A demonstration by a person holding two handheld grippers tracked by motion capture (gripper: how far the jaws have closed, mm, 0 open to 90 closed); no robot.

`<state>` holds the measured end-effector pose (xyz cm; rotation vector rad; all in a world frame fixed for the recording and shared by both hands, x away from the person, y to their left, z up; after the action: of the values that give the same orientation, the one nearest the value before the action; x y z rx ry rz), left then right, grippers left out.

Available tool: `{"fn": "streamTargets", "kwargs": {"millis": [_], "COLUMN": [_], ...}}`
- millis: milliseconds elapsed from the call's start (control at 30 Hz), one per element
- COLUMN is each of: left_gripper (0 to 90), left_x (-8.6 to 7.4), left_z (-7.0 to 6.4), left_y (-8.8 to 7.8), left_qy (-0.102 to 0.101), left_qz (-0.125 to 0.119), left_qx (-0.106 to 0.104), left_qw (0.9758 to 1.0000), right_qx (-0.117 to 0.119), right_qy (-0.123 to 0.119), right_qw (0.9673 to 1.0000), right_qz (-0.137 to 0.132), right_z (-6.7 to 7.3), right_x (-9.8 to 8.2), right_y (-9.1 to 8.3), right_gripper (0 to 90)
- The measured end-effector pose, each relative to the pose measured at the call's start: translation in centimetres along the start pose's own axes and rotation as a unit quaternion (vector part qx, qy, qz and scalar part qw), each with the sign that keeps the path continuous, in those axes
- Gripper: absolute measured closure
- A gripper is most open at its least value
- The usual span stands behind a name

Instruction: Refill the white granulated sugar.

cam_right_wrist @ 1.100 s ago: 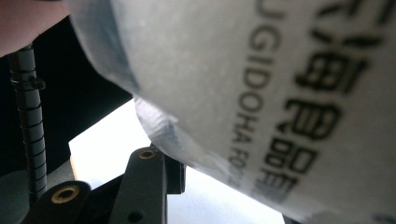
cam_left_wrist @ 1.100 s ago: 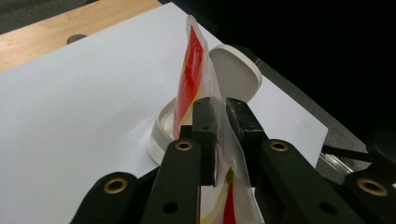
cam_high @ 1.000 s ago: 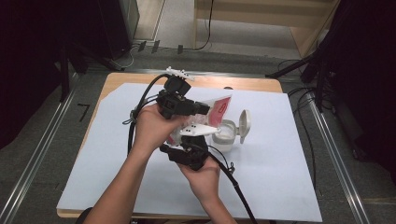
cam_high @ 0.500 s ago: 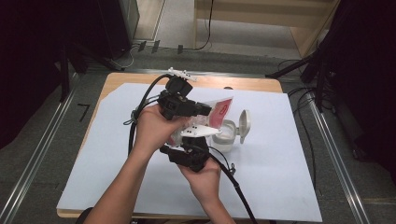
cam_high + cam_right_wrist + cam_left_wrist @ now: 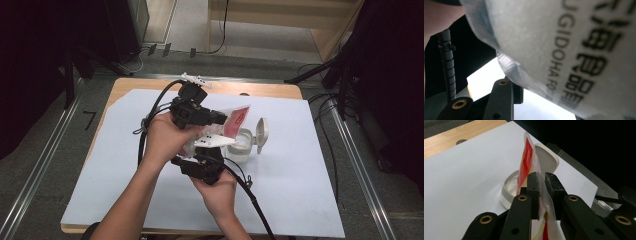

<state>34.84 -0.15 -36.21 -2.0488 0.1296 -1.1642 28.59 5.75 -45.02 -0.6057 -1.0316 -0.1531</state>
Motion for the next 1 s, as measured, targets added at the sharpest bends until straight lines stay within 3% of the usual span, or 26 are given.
{"fn": "streamTargets", "kwargs": {"millis": [667, 1000], "left_gripper": [83.4, 83.8], "left_x": [0.11, -0.05], "left_z": [-0.05, 0.17], "left_y": [0.11, 0.40], "left_qy": [0.007, -0.001], "left_qz": [-0.005, 0.000], "left_qx": [-0.001, -0.006], "left_qw": [1.0000, 1.0000], "right_qx": [-0.002, -0.005], "right_qy": [-0.004, 0.000], "right_qw": [1.0000, 1.0000], "right_qz": [-0.002, 0.003], "right_z": [-0.14, -0.43], "right_x": [0.06, -0.25], "right_y": [-0.12, -0.04], "right_gripper": [63.6, 63.6]}}
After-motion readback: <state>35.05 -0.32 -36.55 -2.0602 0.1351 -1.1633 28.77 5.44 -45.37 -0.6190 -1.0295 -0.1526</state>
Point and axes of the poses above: each handheld gripper's, and its own axes: y roughly forward along the jaws, x roughly out of its top, z roughly to its left, the point moved 10 cm from there along y, roughly forward along the jaws, and after that the axes turned 1 degree about z, right-handed, at the moved point
